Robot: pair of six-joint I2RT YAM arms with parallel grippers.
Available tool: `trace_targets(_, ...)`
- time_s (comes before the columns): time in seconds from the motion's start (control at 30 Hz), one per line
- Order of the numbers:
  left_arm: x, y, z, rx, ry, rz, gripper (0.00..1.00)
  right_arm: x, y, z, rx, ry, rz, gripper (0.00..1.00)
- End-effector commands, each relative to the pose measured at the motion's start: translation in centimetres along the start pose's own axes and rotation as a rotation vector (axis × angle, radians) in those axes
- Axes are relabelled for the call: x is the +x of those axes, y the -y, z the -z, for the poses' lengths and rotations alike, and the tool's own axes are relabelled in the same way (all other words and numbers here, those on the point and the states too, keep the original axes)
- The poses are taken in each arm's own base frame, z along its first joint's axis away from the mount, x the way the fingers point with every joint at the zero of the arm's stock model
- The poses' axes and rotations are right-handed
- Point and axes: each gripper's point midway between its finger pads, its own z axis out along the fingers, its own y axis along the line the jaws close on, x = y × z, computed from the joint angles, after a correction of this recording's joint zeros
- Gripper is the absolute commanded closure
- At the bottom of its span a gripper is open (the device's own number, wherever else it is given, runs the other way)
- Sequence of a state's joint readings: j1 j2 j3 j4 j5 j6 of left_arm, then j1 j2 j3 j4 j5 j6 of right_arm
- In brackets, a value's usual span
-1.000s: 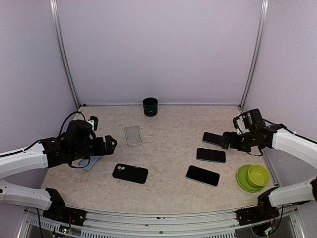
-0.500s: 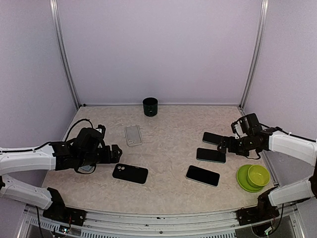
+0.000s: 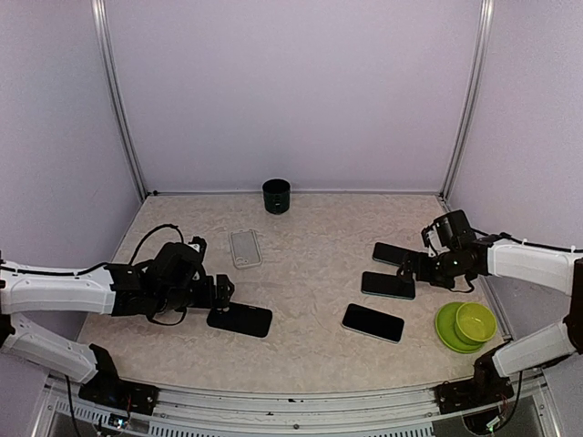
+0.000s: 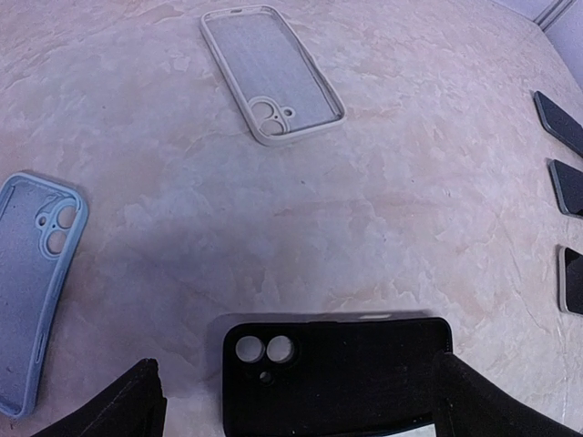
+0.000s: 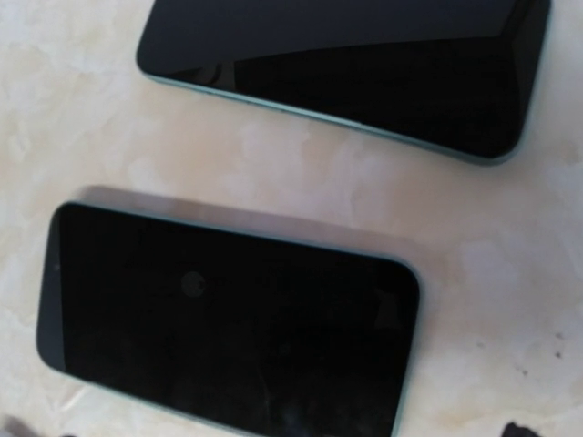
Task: Put the phone into the phone case
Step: Pick up the phone at the center of the board.
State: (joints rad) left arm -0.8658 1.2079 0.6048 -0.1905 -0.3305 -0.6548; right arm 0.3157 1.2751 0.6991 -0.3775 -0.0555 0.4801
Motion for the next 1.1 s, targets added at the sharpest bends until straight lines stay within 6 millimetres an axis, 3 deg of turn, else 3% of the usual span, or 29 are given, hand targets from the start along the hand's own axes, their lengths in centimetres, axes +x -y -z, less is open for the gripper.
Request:
trace_targets(0.0,-1.0,1.6,-0.4,0.025,0.033,0.006,0.01,-0.2,-0.4,-0.8,0.002,-0.002,0.004,0.01)
trace_targets(0.13,-1.3,2.6,-0.6,0.040,0.034,-0.007,0.01,-0.2,-0.9,-1.0,0.000,-0.013,0.071,0.01)
trace_targets(0.23,-1.1,2.9,-0.9,0.040,0.029,-0.018,0.01,0.7,-2.8,-1.1,-0.035,-0.040,0.170,0.01)
trace_targets(0.43,-1.1,3.2,-1.1,0.048,0.025,-0.019,0.01,4.6,-7.1,-2.4,-0.056,-0.124,0.360,0.01)
trace_targets(0.57,-1.1,3.2,-0.9,0.049,0.025,-0.022,0.01,6.7,-8.7,-3.1,0.000,-0.173,0.490,0.01)
trace_targets(0.77,-1.2,2.8,-0.4,0.045,0.036,-0.021,0.01,7.5,-11.1,-1.9,-0.022,-0.190,0.591,0.01)
trace_targets(1.07,-1.6,2.6,0.5,0.052,0.060,-0.020,0.01,8.4,-11.3,-0.6,-0.042,-0.266,0.729,0.01)
